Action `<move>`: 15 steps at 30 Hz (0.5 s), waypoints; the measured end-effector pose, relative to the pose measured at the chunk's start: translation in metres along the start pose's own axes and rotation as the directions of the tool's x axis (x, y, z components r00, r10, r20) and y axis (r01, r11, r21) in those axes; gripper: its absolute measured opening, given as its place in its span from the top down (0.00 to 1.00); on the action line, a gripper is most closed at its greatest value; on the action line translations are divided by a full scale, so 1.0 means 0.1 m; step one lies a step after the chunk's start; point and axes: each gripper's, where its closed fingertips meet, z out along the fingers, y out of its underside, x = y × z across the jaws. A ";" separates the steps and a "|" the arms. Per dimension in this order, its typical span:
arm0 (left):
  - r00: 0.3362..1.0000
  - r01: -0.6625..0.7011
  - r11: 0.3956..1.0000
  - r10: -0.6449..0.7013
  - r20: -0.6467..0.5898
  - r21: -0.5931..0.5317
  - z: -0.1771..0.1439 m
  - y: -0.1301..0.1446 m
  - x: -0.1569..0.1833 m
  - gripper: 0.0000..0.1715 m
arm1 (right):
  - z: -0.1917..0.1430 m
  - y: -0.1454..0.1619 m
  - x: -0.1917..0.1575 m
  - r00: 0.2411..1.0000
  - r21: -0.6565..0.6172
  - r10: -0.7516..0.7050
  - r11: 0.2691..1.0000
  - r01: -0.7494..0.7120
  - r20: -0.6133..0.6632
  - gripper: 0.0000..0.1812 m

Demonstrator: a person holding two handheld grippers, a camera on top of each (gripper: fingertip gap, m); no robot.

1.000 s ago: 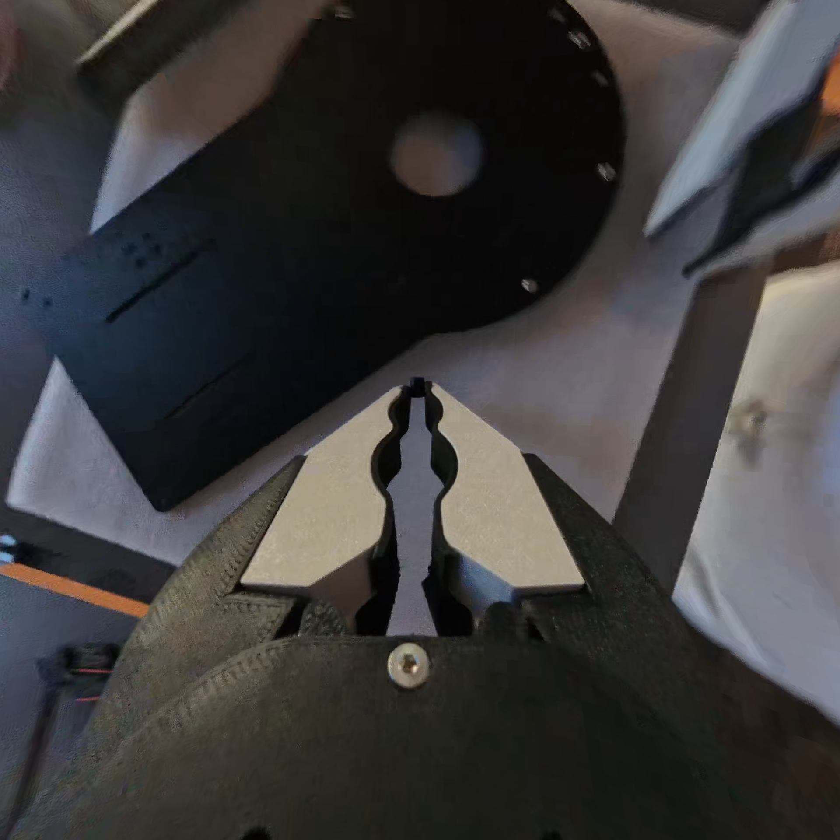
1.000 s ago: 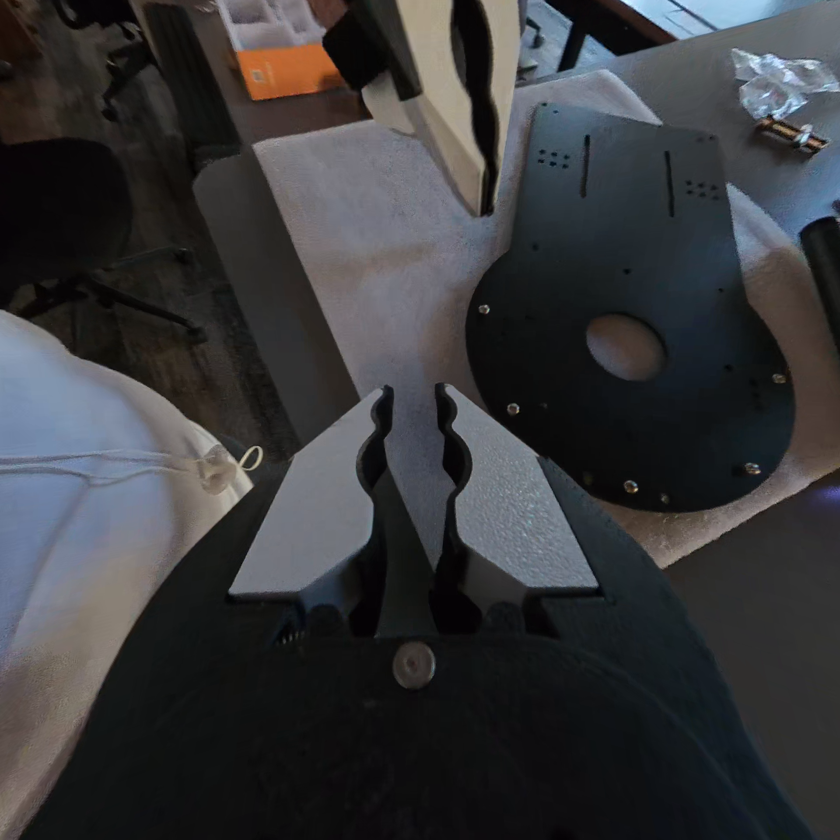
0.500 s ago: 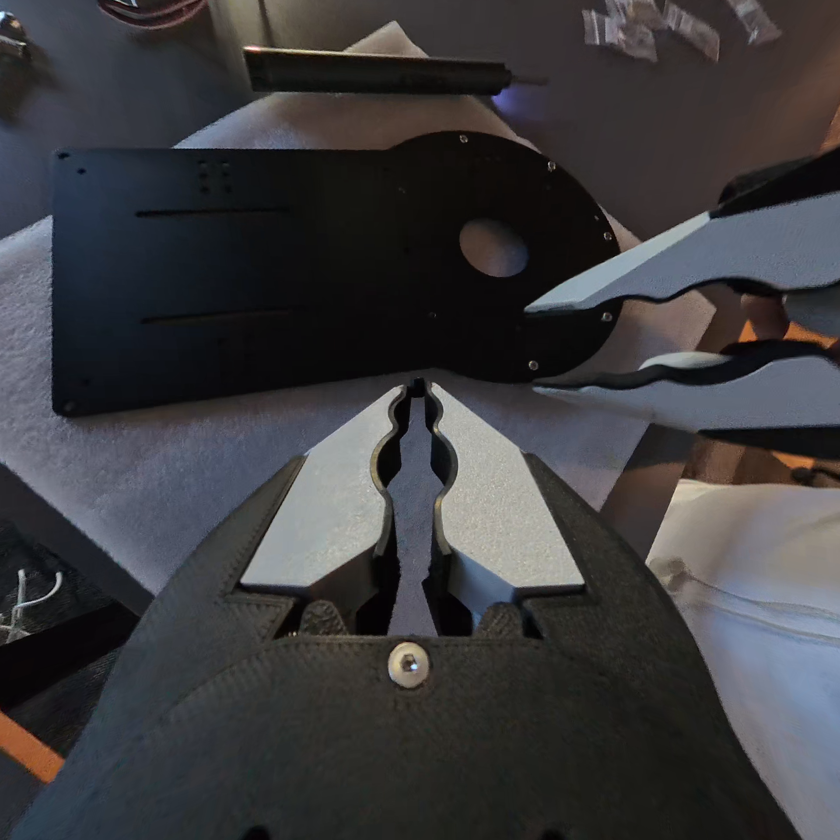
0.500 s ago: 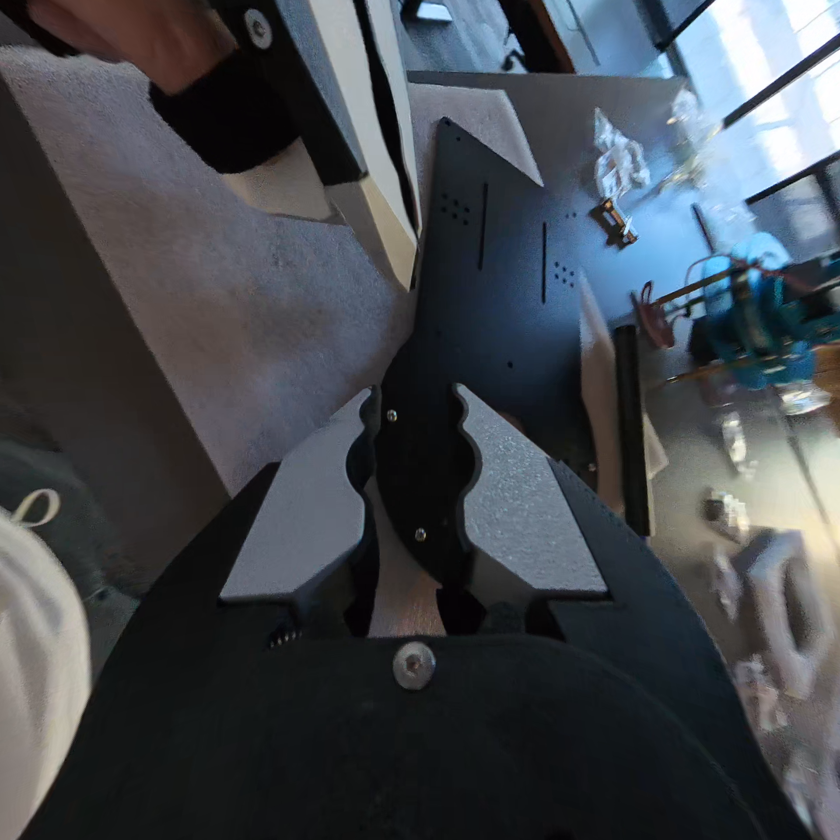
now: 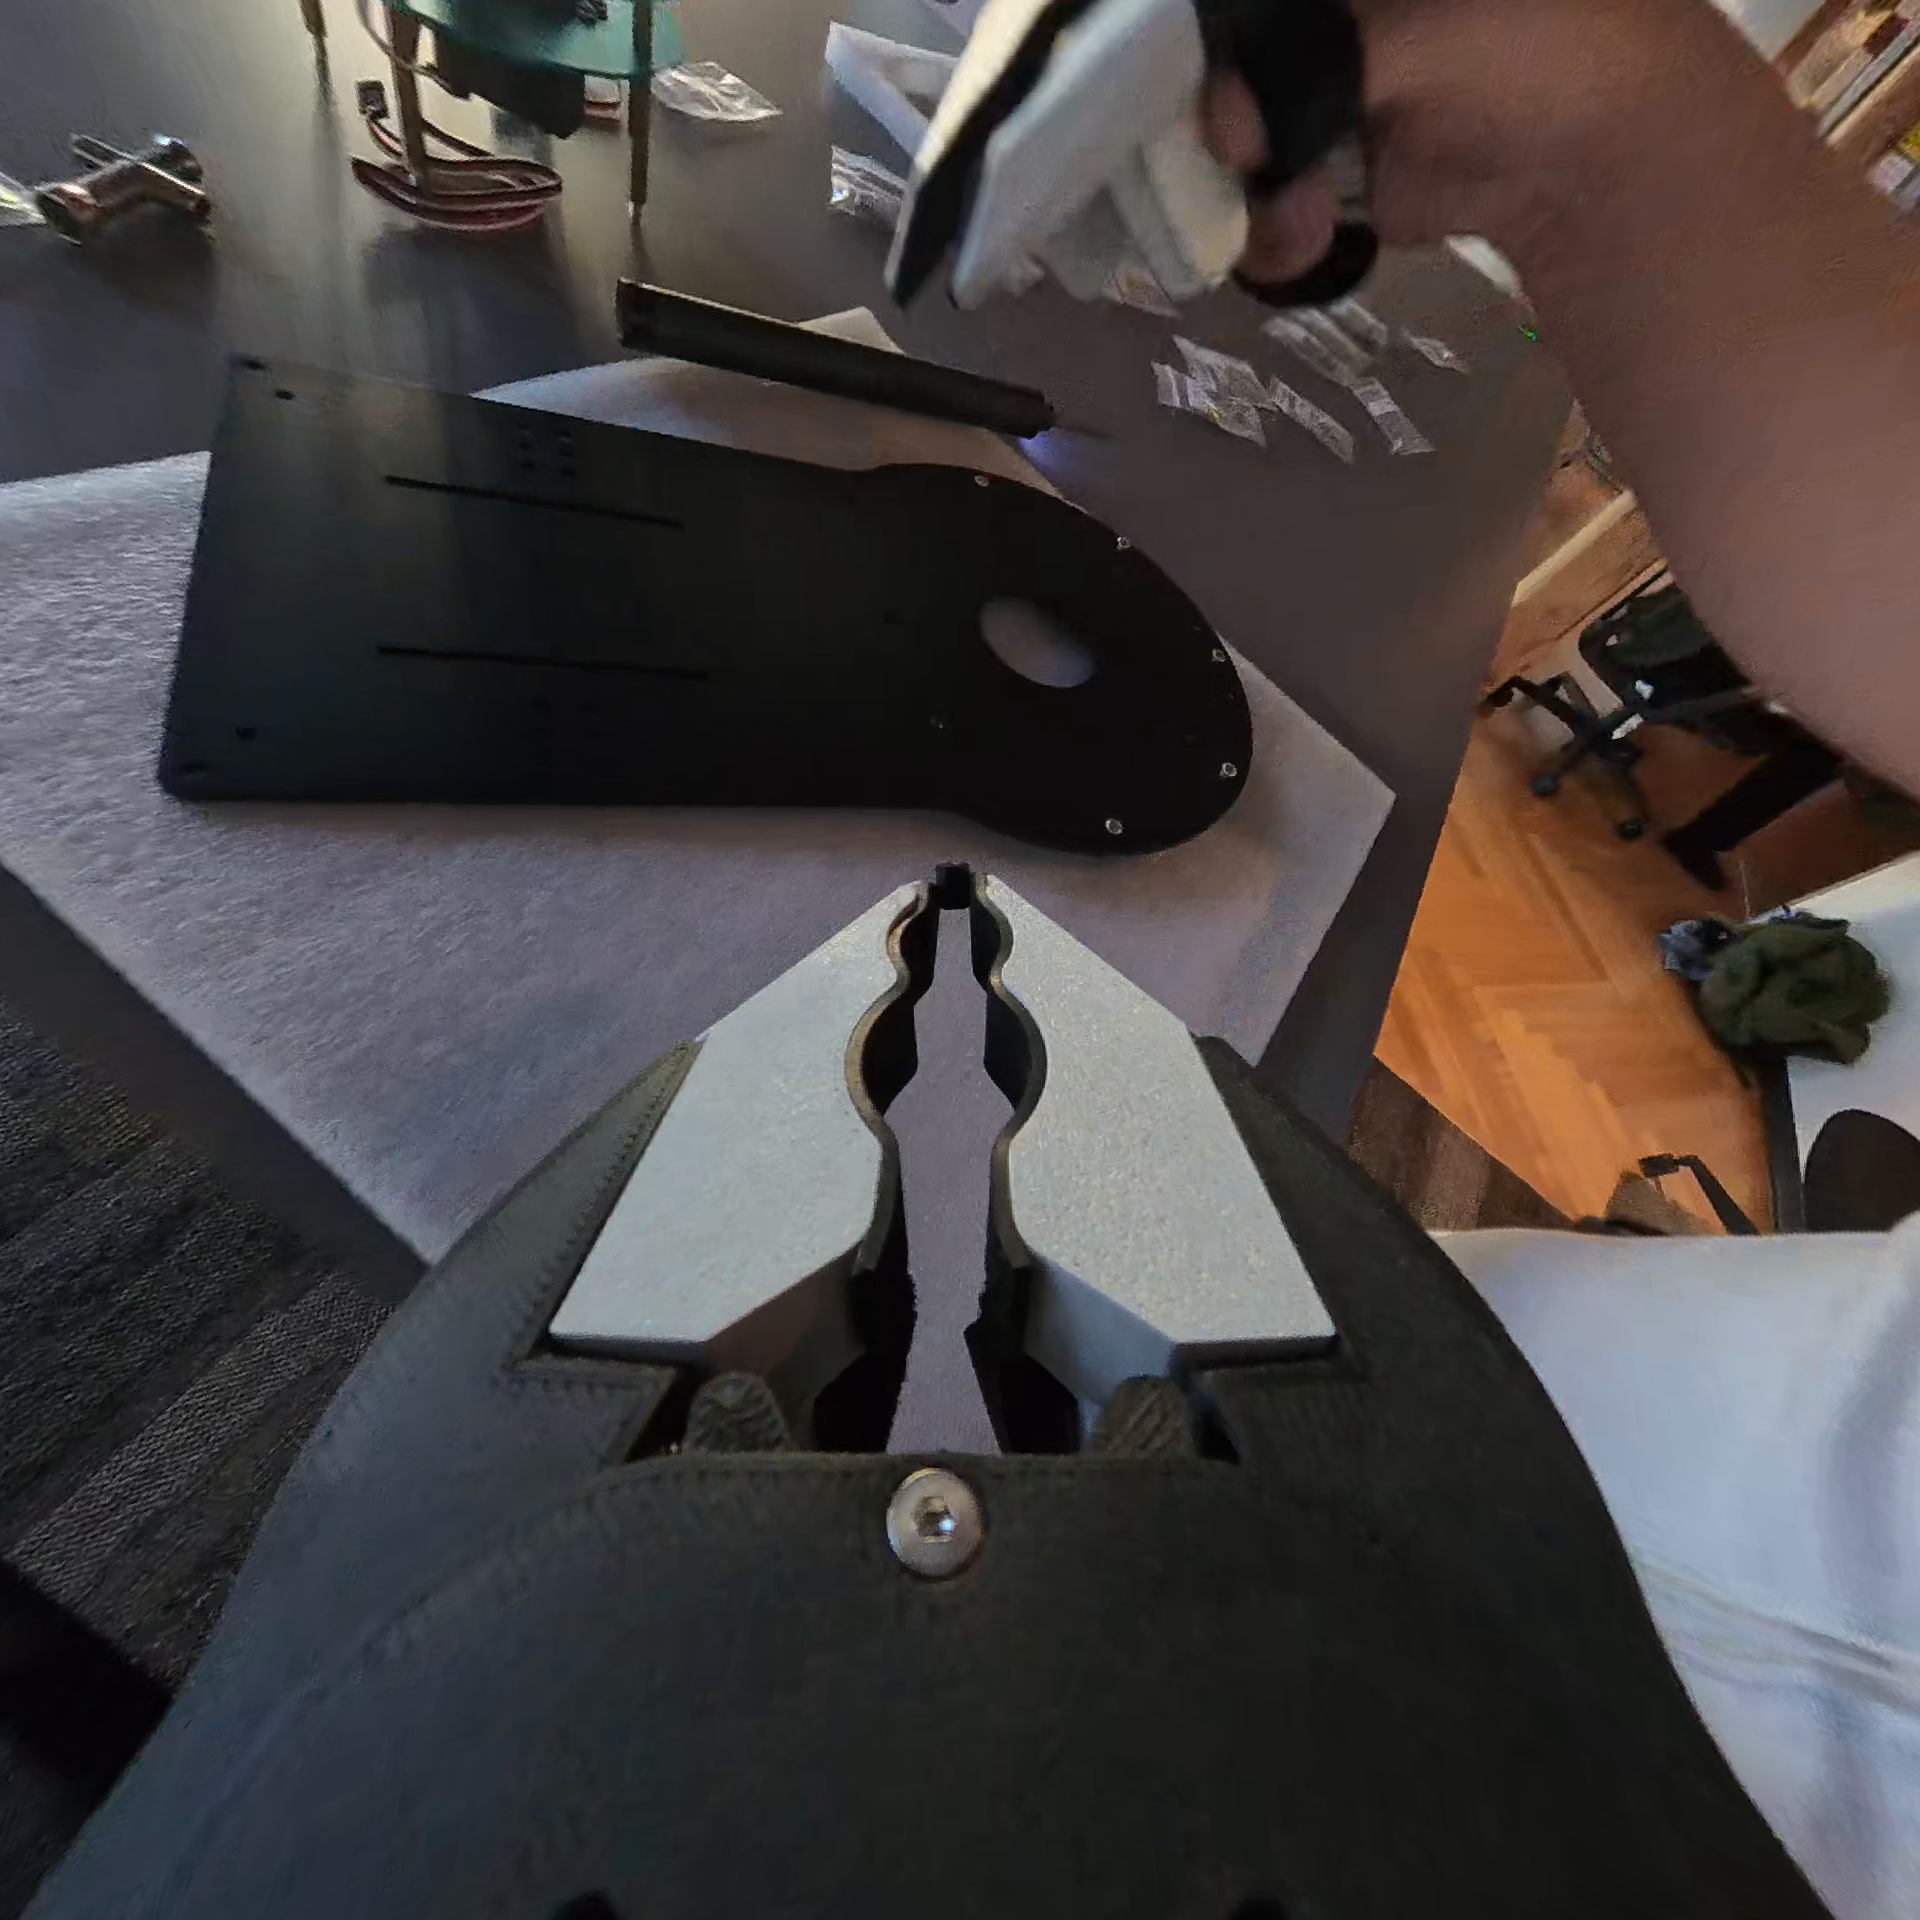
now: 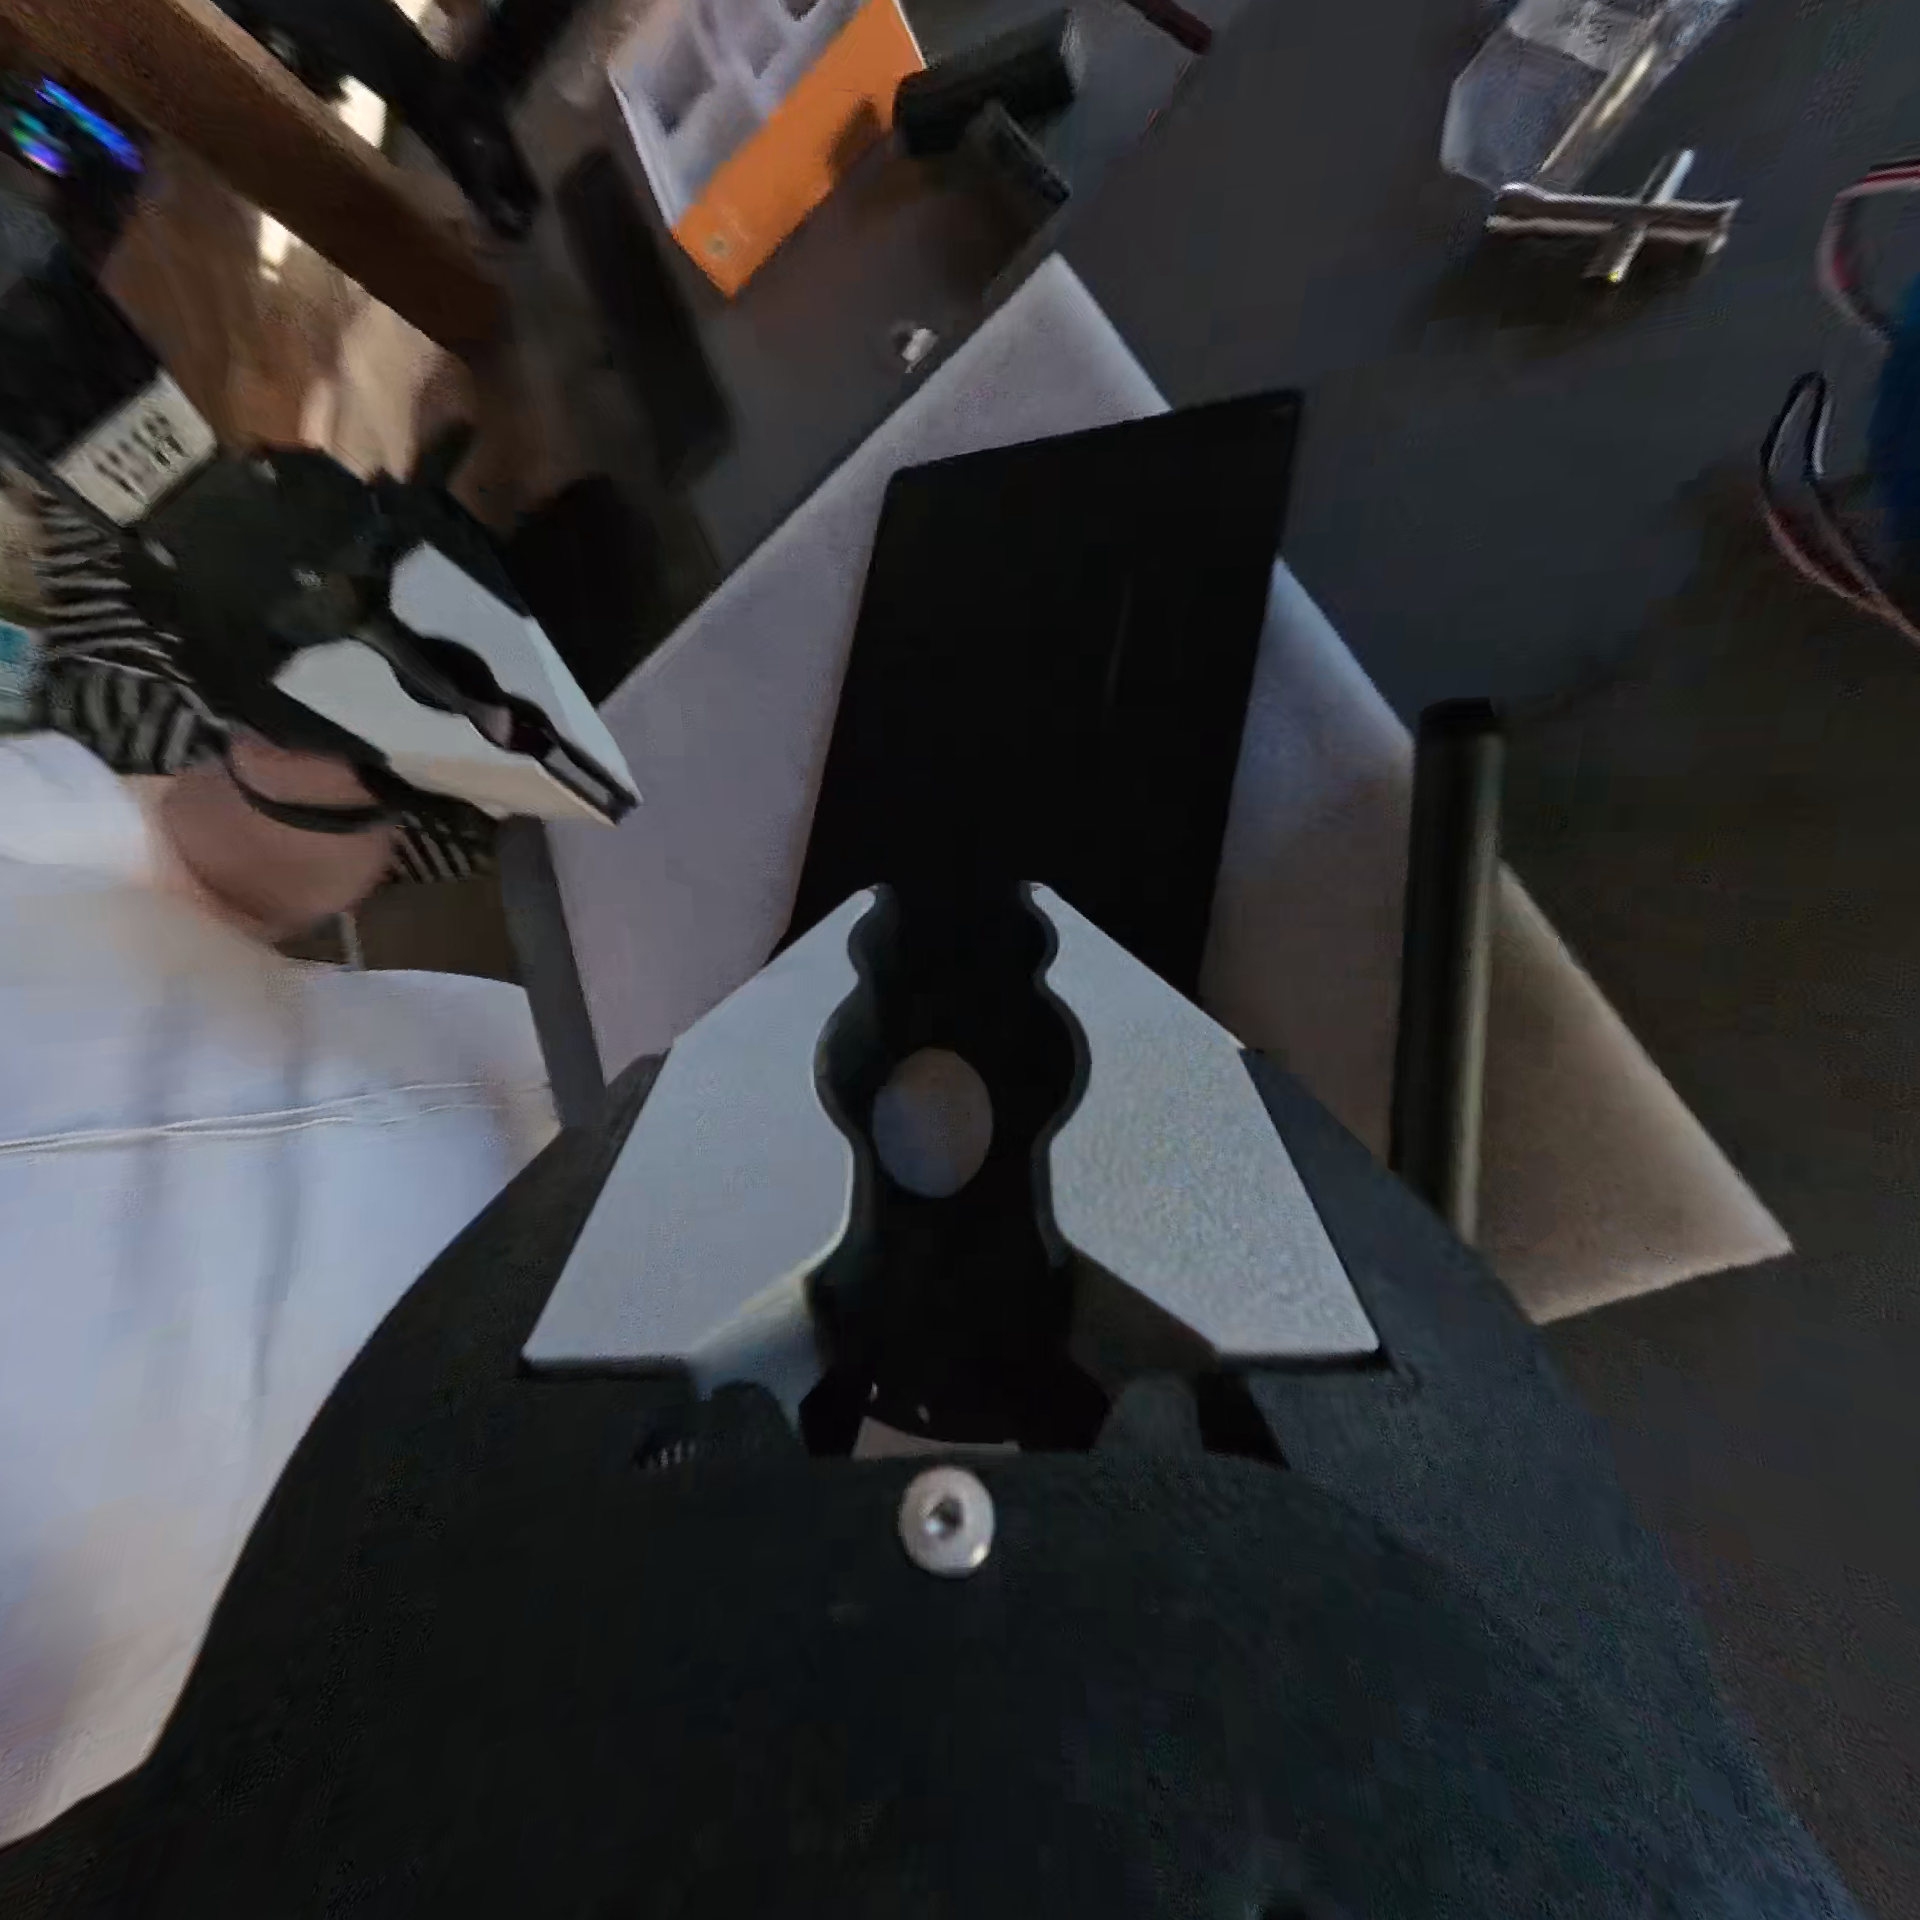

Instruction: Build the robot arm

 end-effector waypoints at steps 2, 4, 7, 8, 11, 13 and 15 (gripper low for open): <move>1.000 -0.009 1.000 0.009 -0.010 -0.022 0.11 0.03 0.03 0.98 | 0.00 -0.12 -0.07 0.996 0.017 0.008 1.000 -0.009 0.083 0.91; 0.999 -0.033 0.998 0.033 -0.002 -0.053 0.21 0.08 0.02 0.98 | 0.08 -0.18 -0.46 0.978 0.043 -0.063 0.998 0.055 0.199 0.92; 0.996 -0.080 0.994 0.083 0.038 -0.081 0.27 0.10 -0.02 0.98 | 0.33 0.10 -0.59 0.968 -0.106 -0.216 0.968 0.229 0.125 0.88; 0.995 -0.094 0.992 0.097 0.037 -0.086 0.28 0.08 -0.01 0.98 | 0.39 0.19 -0.57 0.958 -0.144 -0.268 0.949 0.281 0.104 0.86; 0.990 -0.128 0.971 0.138 0.036 -0.203 0.38 0.14 -0.01 0.98 | 0.48 0.36 -0.53 0.952 -0.182 -0.291 0.935 0.305 0.101 0.86; 0.981 -0.166 0.953 0.185 0.054 -0.255 0.45 0.15 -0.03 0.98 | 0.48 0.40 -0.50 0.954 -0.159 -0.279 0.943 0.294 0.110 0.86; 0.969 -0.193 0.926 0.231 0.084 -0.324 0.50 0.18 -0.09 0.98 | 0.43 0.44 -0.46 0.956 -0.124 -0.270 0.951 0.284 0.116 0.86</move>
